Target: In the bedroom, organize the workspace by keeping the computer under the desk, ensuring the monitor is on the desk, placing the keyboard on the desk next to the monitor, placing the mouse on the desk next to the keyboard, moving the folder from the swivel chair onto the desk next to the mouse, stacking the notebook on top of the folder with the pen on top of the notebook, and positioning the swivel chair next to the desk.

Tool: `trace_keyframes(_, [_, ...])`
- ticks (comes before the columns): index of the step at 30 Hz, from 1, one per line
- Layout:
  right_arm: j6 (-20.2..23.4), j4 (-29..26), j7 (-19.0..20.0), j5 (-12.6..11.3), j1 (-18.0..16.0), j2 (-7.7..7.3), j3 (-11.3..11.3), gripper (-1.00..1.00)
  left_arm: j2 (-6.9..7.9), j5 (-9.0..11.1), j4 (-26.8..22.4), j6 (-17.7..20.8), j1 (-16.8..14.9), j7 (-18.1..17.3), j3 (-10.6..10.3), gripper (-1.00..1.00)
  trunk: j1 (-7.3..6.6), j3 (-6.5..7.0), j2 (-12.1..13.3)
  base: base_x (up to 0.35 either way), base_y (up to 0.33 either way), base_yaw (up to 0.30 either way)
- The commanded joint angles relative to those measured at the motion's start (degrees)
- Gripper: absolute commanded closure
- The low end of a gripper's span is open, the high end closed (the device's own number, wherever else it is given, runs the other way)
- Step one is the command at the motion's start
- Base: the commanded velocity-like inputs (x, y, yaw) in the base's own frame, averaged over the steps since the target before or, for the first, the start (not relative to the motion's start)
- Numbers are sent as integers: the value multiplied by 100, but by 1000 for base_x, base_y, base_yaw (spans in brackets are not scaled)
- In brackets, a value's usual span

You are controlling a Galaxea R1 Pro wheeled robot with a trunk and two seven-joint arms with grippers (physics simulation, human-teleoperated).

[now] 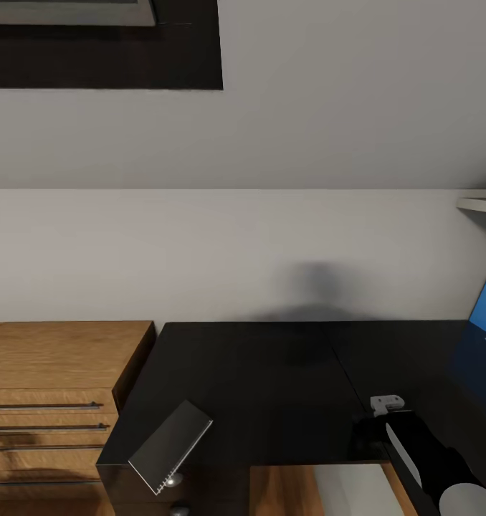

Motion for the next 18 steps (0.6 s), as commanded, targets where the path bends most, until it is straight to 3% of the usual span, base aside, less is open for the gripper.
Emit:
trace_keyframes(1, [42,150,12,-57,2,-5,25,100,-1,50,1,-6,2,1,-15,-100,1,-7,-3,0,0,0])
trace_keyframes(8, [42,139,12,-58,2,-5,25,100,-1,50,50,-6,2,-3,-14,-100,1,-7,-3,0,0,0])
trace_keyframes(14, [37,107,17,-59,2,-9,20,100,-1,50,58,-6,2,0,-9,-100,-131,101,238,0,0,0])
trace_keyframes(18, [44,-203,56,-75,2,-16,-19,100,-1,50,100,-5,2,15,-9,-100,-219,173,398,0,0,0])
